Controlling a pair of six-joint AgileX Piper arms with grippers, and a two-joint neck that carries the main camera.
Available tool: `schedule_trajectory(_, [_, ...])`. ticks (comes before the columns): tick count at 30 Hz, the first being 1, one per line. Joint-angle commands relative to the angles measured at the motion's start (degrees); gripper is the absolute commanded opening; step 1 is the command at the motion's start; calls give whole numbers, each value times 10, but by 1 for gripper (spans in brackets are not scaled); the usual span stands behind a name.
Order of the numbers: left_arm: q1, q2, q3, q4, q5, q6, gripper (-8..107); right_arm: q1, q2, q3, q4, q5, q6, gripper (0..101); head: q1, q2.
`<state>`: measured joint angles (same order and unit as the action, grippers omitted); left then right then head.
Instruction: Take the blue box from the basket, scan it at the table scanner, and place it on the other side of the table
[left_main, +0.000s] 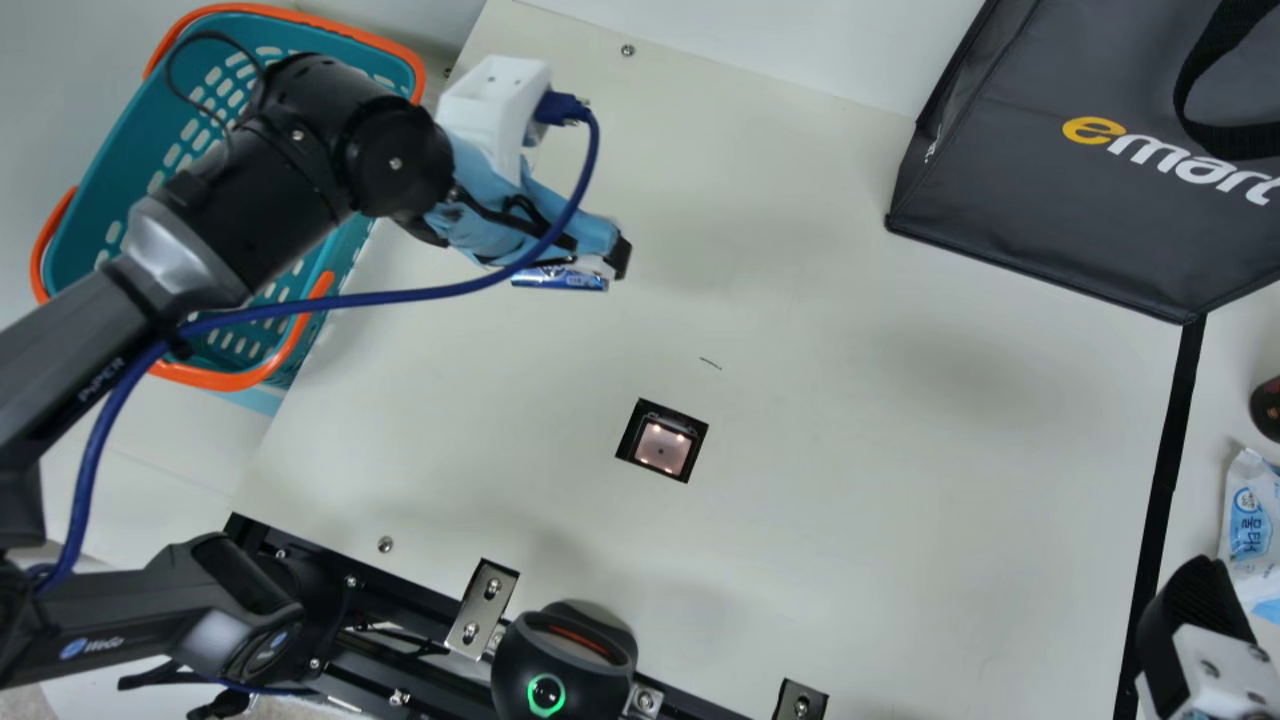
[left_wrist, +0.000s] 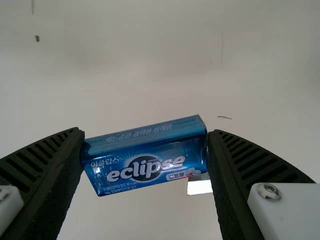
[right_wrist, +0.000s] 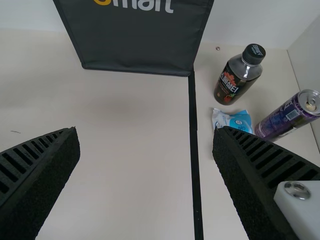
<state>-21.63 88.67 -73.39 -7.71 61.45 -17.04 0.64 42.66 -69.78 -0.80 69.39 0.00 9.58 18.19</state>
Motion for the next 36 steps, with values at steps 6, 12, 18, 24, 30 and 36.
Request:
schedule_trajectory(6, [-43, 24, -21, 10, 20, 12, -8, 0, 0, 0, 0, 0, 0, 95, -17, 2])
schedule_trajectory(12, [-72, 45, -32, 7, 37, 10, -8, 0, 0, 0, 0, 0, 0, 95, -17, 2])
schedule_trajectory(18, [-102, 62, -34, 8, 45, -3, -8, 0, 0, 0, 0, 0, 0, 95, -17, 2])
schedule_trajectory(24, [-129, 78, -30, 11, 47, -24, -8, 0, 0, 0, 0, 0, 0, 95, -17, 2])
schedule_trajectory(30, [-153, 92, -21, 13, 40, -48, -8, 0, 0, 0, 0, 0, 0, 95, -17, 2])
schedule_trajectory(36, [-175, 103, -6, 11, 26, -73, -8, 0, 0, 0, 0, 0, 0, 95, -17, 2])
